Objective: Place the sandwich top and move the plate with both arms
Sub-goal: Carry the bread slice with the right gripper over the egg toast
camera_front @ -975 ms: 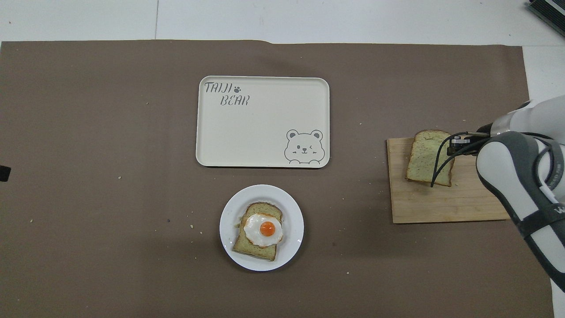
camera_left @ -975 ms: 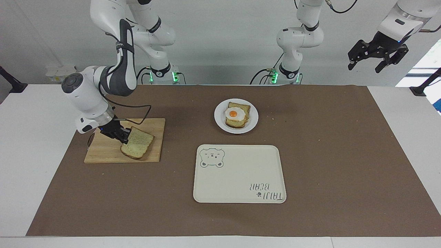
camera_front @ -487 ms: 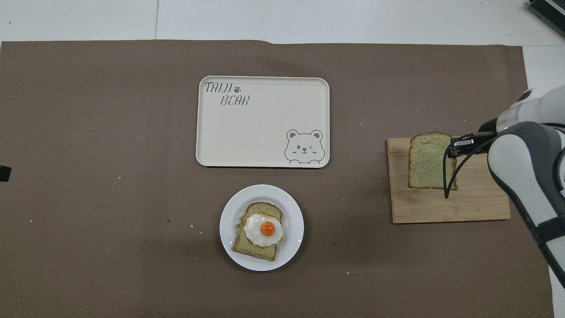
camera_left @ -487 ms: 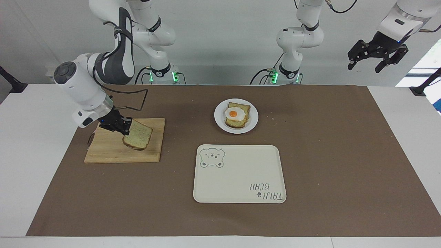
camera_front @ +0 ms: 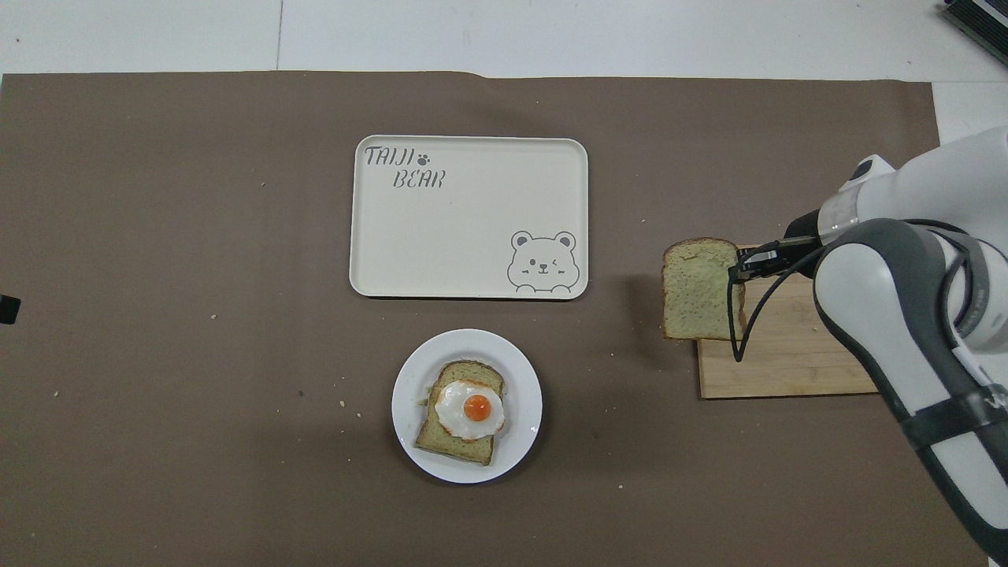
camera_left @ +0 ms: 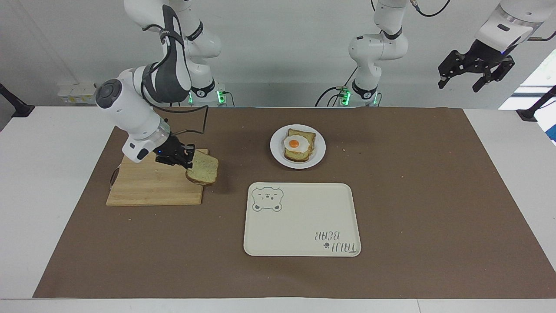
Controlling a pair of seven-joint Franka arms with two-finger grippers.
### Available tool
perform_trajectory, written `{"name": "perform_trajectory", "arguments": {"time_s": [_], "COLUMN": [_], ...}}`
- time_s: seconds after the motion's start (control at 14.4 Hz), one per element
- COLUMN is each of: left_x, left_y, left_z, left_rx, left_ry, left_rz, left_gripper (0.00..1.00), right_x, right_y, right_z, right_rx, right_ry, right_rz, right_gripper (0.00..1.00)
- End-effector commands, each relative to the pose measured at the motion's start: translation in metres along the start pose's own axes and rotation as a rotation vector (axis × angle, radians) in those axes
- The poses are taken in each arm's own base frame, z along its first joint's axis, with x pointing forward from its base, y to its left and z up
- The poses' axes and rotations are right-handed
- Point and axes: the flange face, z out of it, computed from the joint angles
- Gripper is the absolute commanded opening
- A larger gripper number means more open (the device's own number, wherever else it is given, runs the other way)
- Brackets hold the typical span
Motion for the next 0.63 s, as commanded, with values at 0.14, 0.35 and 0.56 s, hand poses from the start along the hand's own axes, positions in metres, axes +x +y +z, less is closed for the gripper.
{"name": "perform_trajectory", "arguments": {"time_s": [0.14, 0.35, 0.56], "left_x": [-0.006, -0.005, -0.006], "left_y": [0.004, 0.004, 0.003], "left_z": [-0.004, -0.003, -0.003], "left_rx": [-0.003, -0.003, -0.004], "left_ry": [-0.003, -0.004, -0.006], "left_rz": [-0.004, -0.004, -0.009], "left_gripper": [1.00, 1.00, 1.00], "right_x": [-0.008, -0.013, -0.022], "right_y": [-0.077, -0.125, -0.169], "right_z": [0.012, 0.022, 0.034], "right_rx": [0.048, 0.140, 0.139], "right_ry": [-0.028, -0.051, -0.070], "right_rz": [0.027, 0.121, 0.105], "right_gripper": [0.00, 0.00, 0.00]}}
